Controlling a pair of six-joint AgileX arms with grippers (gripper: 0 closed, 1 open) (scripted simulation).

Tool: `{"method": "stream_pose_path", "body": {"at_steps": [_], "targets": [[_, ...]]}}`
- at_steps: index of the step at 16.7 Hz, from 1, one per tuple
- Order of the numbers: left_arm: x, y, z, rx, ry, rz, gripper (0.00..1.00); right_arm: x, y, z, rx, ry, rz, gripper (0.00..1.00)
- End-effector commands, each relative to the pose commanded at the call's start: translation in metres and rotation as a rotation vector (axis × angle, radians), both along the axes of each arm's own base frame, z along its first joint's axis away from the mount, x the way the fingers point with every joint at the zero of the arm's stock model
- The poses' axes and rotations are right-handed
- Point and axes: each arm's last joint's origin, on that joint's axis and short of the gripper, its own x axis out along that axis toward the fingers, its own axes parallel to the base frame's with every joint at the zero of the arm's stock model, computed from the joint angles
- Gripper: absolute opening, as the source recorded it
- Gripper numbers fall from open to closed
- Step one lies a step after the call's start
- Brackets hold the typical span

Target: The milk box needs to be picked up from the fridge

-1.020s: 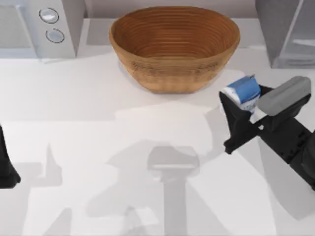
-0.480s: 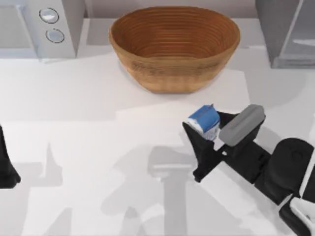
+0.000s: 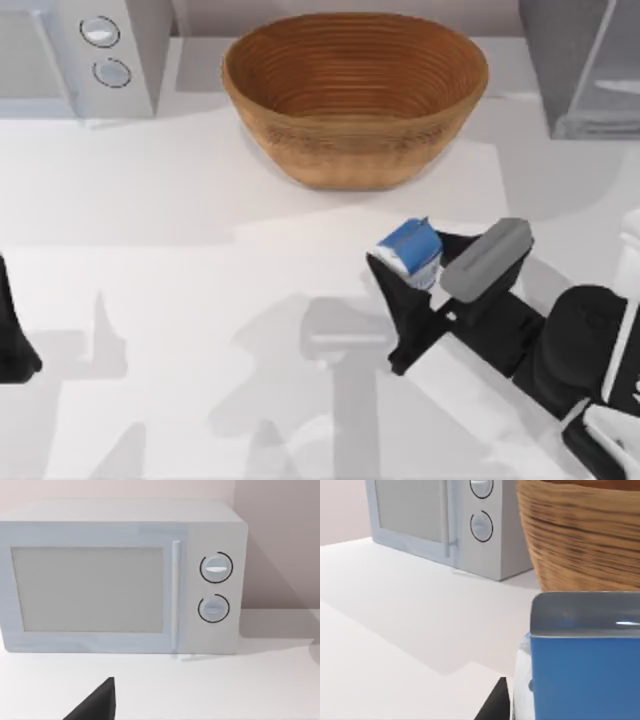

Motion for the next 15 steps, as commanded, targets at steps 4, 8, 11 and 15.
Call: {"method": "stream_pose_path", "body": {"at_steps": [4,8,11,15], "targets": [[0.0,0.0,0.0,0.0,0.0,0.0,1.0,0.014,0.014,-0.011,-0.014,0.015,0.003,0.0],[0.0,0.0,0.0,0.0,0.0,0.0,1.0,0.038,0.038,-0.018,0.0,-0.003,0.005,0.0],[0.0,0.0,0.0,0.0,0.0,0.0,1.0,0.044,0.044,-0.019,0.002,-0.007,0.004,0.0],[0.0,0.0,0.0,0.0,0.0,0.0,1.0,0.044,0.044,-0.019,0.002,-0.007,0.004,0.08]]}}
